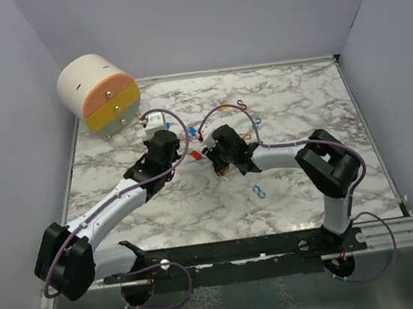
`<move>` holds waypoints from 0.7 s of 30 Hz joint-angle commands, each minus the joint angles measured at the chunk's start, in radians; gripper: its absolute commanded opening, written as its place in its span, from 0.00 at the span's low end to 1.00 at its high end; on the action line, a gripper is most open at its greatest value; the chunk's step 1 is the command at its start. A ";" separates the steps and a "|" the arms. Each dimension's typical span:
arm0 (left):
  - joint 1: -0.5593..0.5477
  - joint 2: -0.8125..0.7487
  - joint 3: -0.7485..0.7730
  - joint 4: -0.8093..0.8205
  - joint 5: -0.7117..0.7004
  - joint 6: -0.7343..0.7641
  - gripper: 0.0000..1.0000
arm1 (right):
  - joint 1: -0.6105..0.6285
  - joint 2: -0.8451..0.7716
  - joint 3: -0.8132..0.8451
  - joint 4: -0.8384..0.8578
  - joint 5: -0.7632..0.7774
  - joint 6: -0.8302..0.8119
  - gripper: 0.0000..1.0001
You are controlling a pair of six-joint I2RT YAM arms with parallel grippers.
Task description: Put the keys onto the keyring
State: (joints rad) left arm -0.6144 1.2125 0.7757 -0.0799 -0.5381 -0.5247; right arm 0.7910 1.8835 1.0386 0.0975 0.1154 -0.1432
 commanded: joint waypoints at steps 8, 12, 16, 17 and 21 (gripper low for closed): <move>0.008 -0.013 -0.006 0.016 0.022 0.004 0.00 | 0.007 0.023 0.015 0.009 0.007 -0.008 0.32; 0.010 -0.012 -0.007 0.017 0.023 0.004 0.00 | 0.008 0.022 0.014 0.018 0.000 -0.006 0.24; 0.010 -0.011 -0.007 0.017 0.022 0.004 0.00 | 0.008 0.017 0.012 0.028 -0.010 -0.007 0.17; 0.010 -0.010 -0.007 0.018 0.023 0.004 0.00 | 0.008 0.015 0.012 0.027 -0.012 -0.006 0.15; 0.011 -0.007 -0.007 0.018 0.023 0.006 0.00 | 0.008 -0.005 0.004 0.037 -0.020 -0.002 0.08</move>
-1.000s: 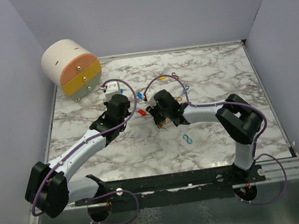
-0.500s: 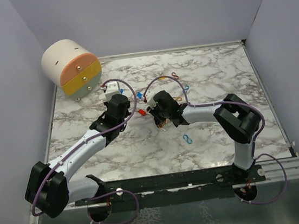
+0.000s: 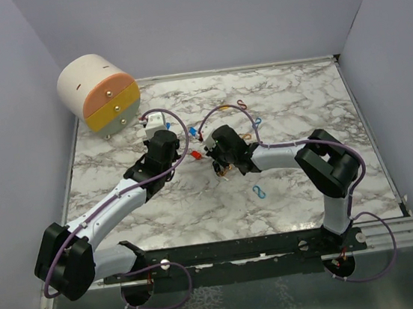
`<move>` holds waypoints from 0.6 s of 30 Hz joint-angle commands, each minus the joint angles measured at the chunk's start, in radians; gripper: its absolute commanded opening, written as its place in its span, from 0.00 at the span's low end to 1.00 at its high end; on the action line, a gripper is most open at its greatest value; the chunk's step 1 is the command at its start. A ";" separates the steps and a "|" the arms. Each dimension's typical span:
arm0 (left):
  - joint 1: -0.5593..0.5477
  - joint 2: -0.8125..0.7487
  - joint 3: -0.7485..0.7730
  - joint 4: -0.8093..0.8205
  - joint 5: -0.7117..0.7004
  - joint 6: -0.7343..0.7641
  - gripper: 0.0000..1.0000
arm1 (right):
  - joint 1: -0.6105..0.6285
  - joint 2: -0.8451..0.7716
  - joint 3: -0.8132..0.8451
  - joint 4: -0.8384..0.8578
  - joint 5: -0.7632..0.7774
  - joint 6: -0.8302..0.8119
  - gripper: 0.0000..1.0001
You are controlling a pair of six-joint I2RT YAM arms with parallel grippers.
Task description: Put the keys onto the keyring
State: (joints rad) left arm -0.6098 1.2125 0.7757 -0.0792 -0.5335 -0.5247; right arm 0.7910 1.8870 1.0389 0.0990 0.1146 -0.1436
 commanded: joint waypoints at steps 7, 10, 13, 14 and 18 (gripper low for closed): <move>0.007 -0.001 -0.006 0.018 0.022 0.006 0.00 | 0.008 -0.052 -0.026 0.066 -0.024 0.008 0.01; 0.007 -0.001 -0.006 0.018 0.022 0.007 0.00 | 0.008 -0.073 -0.040 0.082 -0.022 0.012 0.01; 0.007 -0.002 -0.007 0.020 0.023 0.007 0.00 | 0.008 -0.095 -0.054 0.102 -0.004 0.024 0.01; 0.007 -0.004 -0.007 0.021 0.025 0.007 0.00 | 0.008 -0.105 -0.060 0.109 0.004 0.030 0.01; 0.007 -0.001 -0.009 0.028 0.030 0.009 0.00 | 0.008 -0.154 -0.093 0.153 0.013 0.063 0.01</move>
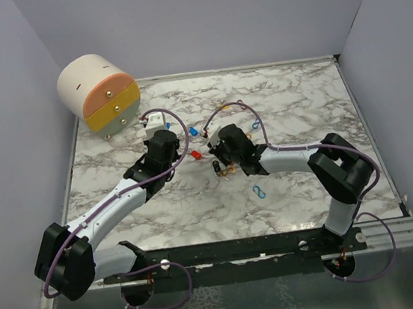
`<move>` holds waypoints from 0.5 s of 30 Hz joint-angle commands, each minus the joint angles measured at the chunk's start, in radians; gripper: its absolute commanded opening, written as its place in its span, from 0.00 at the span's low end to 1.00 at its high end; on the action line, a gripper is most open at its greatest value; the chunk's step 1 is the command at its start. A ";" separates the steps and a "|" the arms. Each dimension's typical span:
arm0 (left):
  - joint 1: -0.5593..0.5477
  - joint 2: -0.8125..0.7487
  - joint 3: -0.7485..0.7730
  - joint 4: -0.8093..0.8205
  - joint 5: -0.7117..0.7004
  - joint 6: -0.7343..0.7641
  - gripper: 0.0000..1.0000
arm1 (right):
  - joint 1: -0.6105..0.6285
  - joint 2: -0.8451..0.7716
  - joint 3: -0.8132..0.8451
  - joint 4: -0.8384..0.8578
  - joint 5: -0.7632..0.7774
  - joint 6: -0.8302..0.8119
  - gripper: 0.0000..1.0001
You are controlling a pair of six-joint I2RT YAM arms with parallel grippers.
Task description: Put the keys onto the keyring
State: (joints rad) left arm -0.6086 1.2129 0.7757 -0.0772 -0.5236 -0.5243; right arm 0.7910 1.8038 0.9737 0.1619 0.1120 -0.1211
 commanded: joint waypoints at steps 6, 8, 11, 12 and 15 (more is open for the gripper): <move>0.006 0.005 -0.018 0.059 0.038 0.012 0.00 | 0.006 -0.148 -0.064 0.139 0.000 0.107 0.01; 0.006 0.004 -0.029 0.093 0.058 0.020 0.00 | 0.007 -0.180 -0.073 0.151 -0.014 0.130 0.01; 0.006 0.002 -0.051 0.153 0.103 0.037 0.00 | 0.005 -0.234 -0.104 0.198 -0.049 0.166 0.01; 0.006 0.003 -0.056 0.173 0.118 0.042 0.00 | 0.005 -0.253 -0.118 0.211 -0.060 0.178 0.01; 0.006 0.013 -0.067 0.218 0.160 0.056 0.00 | 0.003 -0.300 -0.143 0.244 -0.091 0.208 0.01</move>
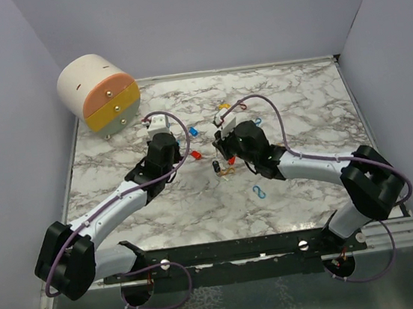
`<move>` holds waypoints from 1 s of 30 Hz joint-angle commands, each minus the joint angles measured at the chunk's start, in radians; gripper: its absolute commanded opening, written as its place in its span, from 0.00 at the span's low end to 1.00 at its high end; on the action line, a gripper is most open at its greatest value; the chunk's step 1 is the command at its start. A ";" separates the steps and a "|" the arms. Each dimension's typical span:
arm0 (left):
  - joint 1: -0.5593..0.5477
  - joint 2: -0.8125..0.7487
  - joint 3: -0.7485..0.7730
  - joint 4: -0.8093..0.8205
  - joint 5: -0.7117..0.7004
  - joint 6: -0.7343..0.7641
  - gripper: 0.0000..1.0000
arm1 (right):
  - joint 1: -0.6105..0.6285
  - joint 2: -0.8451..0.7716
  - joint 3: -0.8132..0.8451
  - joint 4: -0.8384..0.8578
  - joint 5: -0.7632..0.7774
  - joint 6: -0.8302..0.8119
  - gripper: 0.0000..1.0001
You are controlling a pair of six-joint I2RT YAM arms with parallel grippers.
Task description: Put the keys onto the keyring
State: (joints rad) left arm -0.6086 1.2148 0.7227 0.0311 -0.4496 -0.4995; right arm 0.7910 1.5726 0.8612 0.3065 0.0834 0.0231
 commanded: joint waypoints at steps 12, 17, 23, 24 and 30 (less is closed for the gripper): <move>0.006 0.089 -0.022 0.249 0.278 0.068 0.00 | -0.010 -0.147 -0.080 0.174 -0.164 0.137 0.01; 0.004 0.105 -0.013 0.271 0.339 0.067 0.00 | -0.014 -0.139 -0.078 0.183 -0.195 0.150 0.01; 0.001 0.109 -0.008 0.282 0.383 0.060 0.00 | -0.019 -0.125 -0.076 0.191 -0.210 0.159 0.01; 0.001 0.107 -0.008 0.285 0.390 0.059 0.00 | -0.019 -0.121 -0.076 0.192 -0.212 0.160 0.01; -0.003 0.104 -0.007 0.300 0.419 0.059 0.00 | -0.024 -0.103 -0.068 0.193 -0.224 0.167 0.01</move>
State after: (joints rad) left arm -0.6090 1.3186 0.7010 0.2859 -0.0849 -0.4454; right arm 0.7750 1.4536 0.7879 0.4507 -0.1070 0.1795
